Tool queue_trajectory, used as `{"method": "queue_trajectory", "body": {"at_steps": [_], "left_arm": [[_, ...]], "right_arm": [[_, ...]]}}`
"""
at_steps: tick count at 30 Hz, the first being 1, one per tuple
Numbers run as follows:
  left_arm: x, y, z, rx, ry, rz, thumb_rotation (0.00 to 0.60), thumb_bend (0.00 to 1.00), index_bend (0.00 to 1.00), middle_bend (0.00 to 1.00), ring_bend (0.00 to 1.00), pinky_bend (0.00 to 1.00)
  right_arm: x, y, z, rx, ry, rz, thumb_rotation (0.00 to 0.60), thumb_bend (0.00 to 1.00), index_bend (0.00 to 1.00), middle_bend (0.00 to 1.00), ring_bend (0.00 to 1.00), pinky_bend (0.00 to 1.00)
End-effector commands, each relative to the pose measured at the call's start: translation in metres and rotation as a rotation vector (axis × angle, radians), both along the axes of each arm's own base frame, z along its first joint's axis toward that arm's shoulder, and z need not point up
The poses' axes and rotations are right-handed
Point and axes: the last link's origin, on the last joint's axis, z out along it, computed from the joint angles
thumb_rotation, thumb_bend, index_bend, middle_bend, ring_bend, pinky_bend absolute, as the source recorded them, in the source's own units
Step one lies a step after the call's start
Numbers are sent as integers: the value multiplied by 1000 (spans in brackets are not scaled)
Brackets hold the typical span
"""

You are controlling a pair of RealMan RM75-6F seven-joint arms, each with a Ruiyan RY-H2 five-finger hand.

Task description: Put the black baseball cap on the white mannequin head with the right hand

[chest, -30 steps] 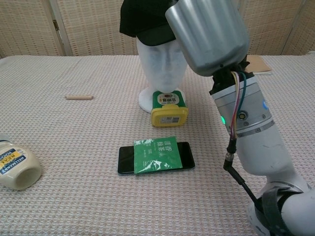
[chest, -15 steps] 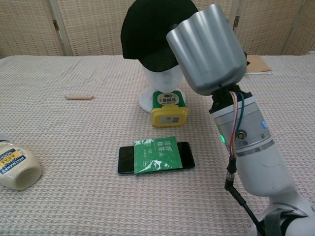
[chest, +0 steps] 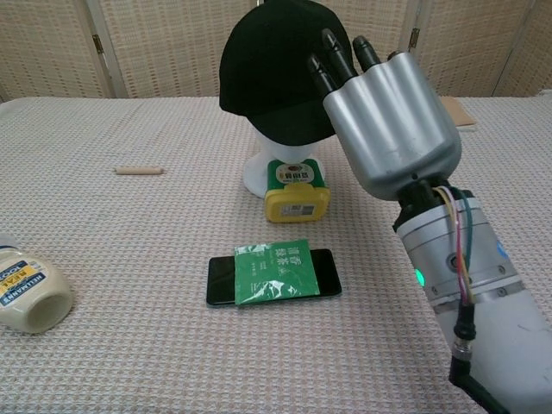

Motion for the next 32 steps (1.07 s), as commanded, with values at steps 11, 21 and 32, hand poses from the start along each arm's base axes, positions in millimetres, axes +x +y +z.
{"method": "queue_trajectory", "body": {"at_steps": [11,21,32], "left_arm": [[4,5,-14,-15,56,4,600,305,191,89,41,132],[9,4,-34,20,139,42,600,304,185,89,41,132],[14,3,-50,24,194,51,600,304,148,89,41,132]], "right_arm": [[-91,74,111,320,-310,-241,600,112,0,0,70,240],[-204,135,188,356,-406,-321,600,112,0,0,49,180],[-227,175,228,345,-495,-343,600,115,0,0,15,105]]}}
